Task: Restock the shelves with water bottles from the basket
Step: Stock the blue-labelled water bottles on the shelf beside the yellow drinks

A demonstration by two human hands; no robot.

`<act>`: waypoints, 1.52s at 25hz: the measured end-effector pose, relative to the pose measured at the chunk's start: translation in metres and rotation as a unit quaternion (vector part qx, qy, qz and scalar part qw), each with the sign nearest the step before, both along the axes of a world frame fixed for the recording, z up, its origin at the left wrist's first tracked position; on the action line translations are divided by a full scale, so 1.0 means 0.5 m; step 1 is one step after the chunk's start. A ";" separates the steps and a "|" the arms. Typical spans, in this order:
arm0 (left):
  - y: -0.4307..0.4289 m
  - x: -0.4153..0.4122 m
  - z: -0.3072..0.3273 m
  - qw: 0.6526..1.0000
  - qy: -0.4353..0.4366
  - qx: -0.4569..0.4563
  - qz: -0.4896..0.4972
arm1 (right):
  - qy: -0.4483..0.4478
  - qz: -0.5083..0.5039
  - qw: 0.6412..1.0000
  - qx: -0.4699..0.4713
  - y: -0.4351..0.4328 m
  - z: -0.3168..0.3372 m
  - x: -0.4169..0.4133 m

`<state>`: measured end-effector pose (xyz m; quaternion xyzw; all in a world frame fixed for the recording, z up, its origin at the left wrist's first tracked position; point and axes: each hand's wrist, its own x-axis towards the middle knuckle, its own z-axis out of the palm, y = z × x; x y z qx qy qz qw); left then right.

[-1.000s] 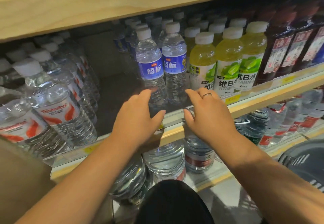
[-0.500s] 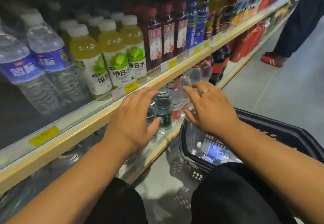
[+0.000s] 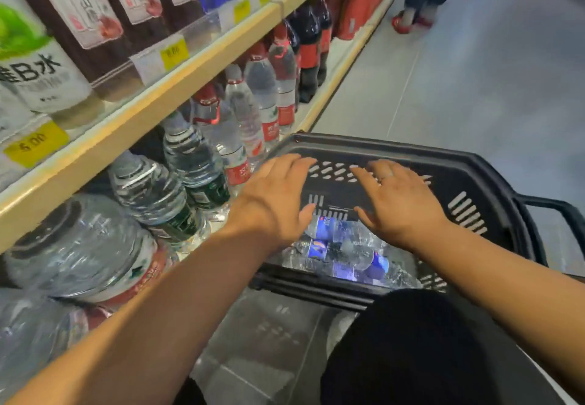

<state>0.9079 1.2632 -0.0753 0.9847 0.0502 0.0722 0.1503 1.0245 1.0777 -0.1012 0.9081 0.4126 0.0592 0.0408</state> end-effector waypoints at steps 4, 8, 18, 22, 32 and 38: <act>-0.015 0.073 -0.113 0.997 0.077 -0.015 0.023 | 0.064 -0.015 0.997 -0.051 -0.037 -0.107 0.046; -0.028 0.146 -0.196 0.982 0.183 0.041 -0.008 | 0.099 -0.016 0.990 -0.104 -0.058 -0.184 0.094; -0.017 0.258 -0.402 0.913 0.406 0.036 -0.016 | 0.197 -0.072 0.963 -0.169 -0.068 -0.333 0.176; -0.013 0.269 -0.437 0.895 0.447 -0.012 0.001 | 0.284 -0.076 0.938 -0.184 -0.053 -0.375 0.195; -0.014 0.263 -0.439 0.879 0.470 -0.078 0.016 | 0.421 -0.208 0.883 0.018 -0.006 -0.370 0.189; -0.015 0.266 -0.400 0.749 0.456 -0.411 0.248 | 0.508 -0.332 0.756 0.247 0.042 -0.335 0.117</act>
